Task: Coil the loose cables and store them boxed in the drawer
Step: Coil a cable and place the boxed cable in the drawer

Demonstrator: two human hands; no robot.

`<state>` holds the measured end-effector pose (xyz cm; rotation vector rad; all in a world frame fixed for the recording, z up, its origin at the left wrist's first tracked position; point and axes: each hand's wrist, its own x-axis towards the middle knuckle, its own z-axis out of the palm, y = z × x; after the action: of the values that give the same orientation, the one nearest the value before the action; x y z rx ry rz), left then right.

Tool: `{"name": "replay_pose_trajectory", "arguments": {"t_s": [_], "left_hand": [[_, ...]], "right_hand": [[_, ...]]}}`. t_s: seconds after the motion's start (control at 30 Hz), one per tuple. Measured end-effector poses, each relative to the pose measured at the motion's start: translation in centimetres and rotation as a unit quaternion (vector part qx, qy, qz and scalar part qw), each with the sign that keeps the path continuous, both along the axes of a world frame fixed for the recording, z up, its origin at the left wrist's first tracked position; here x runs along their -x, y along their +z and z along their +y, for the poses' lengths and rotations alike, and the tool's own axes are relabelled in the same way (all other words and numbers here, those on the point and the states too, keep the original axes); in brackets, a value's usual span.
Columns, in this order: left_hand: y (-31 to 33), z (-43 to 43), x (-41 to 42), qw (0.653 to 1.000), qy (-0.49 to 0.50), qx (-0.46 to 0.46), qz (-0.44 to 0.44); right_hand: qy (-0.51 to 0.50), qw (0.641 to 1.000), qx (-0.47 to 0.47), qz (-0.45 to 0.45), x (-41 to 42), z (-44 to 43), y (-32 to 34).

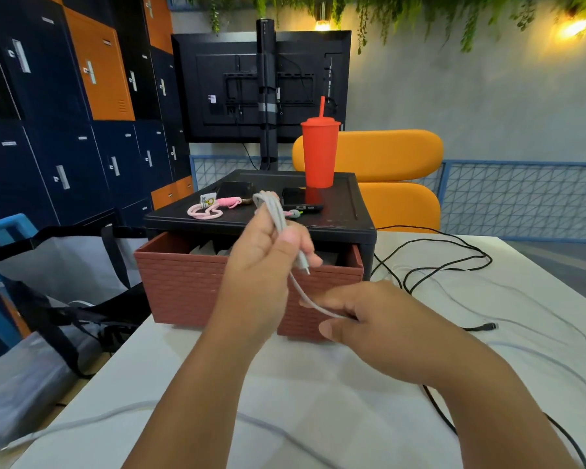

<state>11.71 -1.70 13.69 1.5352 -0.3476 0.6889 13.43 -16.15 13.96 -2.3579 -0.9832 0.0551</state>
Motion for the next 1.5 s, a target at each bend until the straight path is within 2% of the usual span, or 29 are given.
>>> {"name": "replay_pose_trajectory", "arguments": {"t_s": [0.1,0.17,0.23,0.33,0.43,0.57,0.7,0.87,1.03,1.23,1.37,1.5], "left_hand": [[-0.7,-0.4,-0.3,0.987,0.06,-0.147,0.008],[-1.2,-0.5,-0.5,0.975,0.082,-0.204,0.03],[-1.3,-0.6,-0.3,0.968,0.06,-0.237,0.052],[-1.2,-0.6,0.0,0.967,-0.036,-0.229,0.101],[-0.9,-0.7,0.5,0.967,-0.093,-0.202,0.123],[0.0,-0.6,1.1,0.961,-0.171,-0.164,0.14],[0.2,0.8,1.2,0.935,-0.247,-0.207,0.147],[0.5,2.1,1.6,0.932,-0.23,-0.227,0.164],[0.3,1.9,1.3,0.953,-0.191,-0.117,0.204],[0.7,0.4,1.1,0.958,-0.181,0.029,0.219],[0.7,-0.2,1.0,0.962,-0.173,0.048,0.204],[0.7,-0.4,0.9,0.974,-0.122,0.035,0.187]], "right_hand": [[0.0,1.0,0.002,-0.018,0.3,-0.3,0.5],[-0.012,0.999,0.005,-0.043,0.5,-0.6,0.8],[-0.018,0.997,0.001,-0.073,0.6,-0.9,1.2],[-0.021,0.994,-0.041,-0.099,0.9,-1.2,1.7],[-0.018,0.985,-0.111,-0.128,0.9,-1.3,1.8],[-0.037,0.963,-0.136,-0.231,0.5,-1.3,1.6],[-0.044,0.946,-0.145,-0.285,0.3,-1.0,1.4],[-0.043,0.941,-0.156,-0.298,0.0,-0.9,1.5],[-0.119,0.914,-0.181,-0.344,-0.5,-1.2,1.3],[-0.106,0.945,-0.24,-0.196,-0.5,-1.0,1.2],[-0.104,0.936,-0.325,-0.081,0.1,-0.5,1.5],[-0.075,0.918,-0.386,0.06,0.2,-0.1,1.5]]}}
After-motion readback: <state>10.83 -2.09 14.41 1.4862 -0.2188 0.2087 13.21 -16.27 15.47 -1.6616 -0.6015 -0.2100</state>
